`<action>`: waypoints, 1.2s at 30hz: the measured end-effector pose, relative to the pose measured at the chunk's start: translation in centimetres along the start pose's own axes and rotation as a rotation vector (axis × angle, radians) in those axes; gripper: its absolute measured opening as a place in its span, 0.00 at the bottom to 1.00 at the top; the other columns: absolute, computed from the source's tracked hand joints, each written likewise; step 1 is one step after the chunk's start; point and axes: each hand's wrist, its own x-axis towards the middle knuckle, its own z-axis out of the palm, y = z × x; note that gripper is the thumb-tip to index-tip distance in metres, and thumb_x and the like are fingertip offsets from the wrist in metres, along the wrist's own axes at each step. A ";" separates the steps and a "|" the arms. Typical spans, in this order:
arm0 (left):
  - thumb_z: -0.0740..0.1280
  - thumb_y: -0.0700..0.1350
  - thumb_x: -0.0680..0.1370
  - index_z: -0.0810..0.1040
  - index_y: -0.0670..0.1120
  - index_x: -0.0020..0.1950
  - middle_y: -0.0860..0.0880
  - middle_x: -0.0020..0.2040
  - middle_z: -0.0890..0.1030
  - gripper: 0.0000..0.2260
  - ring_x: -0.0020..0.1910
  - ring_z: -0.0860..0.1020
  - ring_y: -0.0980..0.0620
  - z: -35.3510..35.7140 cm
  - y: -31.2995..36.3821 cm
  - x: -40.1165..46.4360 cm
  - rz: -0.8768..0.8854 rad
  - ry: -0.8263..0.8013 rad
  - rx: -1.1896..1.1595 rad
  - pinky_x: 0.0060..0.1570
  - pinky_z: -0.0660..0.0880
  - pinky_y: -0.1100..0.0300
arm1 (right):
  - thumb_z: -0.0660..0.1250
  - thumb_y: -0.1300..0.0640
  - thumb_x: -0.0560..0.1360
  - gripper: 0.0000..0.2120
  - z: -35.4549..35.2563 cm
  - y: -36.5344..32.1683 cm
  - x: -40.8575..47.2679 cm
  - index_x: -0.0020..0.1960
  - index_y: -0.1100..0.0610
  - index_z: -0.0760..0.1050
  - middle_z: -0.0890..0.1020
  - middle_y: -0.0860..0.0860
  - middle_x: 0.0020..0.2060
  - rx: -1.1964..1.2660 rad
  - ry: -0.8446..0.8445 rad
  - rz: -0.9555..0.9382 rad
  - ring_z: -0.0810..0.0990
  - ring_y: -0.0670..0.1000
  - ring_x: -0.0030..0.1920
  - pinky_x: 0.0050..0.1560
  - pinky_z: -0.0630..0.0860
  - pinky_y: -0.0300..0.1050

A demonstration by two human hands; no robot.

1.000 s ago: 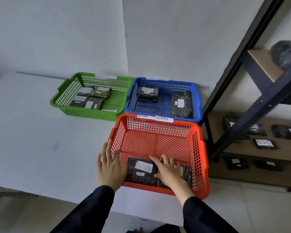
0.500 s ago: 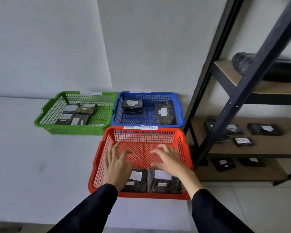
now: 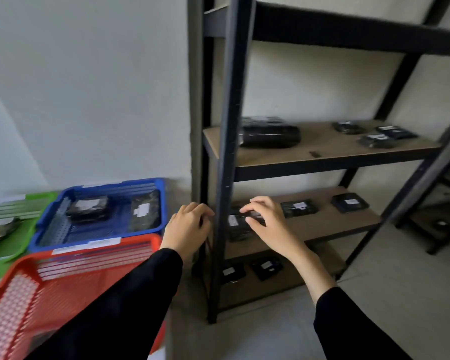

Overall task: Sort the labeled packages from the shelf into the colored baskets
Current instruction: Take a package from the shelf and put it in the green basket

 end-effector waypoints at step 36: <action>0.54 0.53 0.80 0.67 0.49 0.67 0.50 0.66 0.70 0.17 0.67 0.66 0.49 27.0 26.4 36.9 0.151 -0.342 0.099 0.67 0.60 0.53 | 0.72 0.49 0.68 0.31 -33.8 41.2 19.0 0.67 0.40 0.63 0.58 0.42 0.73 -0.322 0.013 0.284 0.54 0.53 0.73 0.71 0.54 0.60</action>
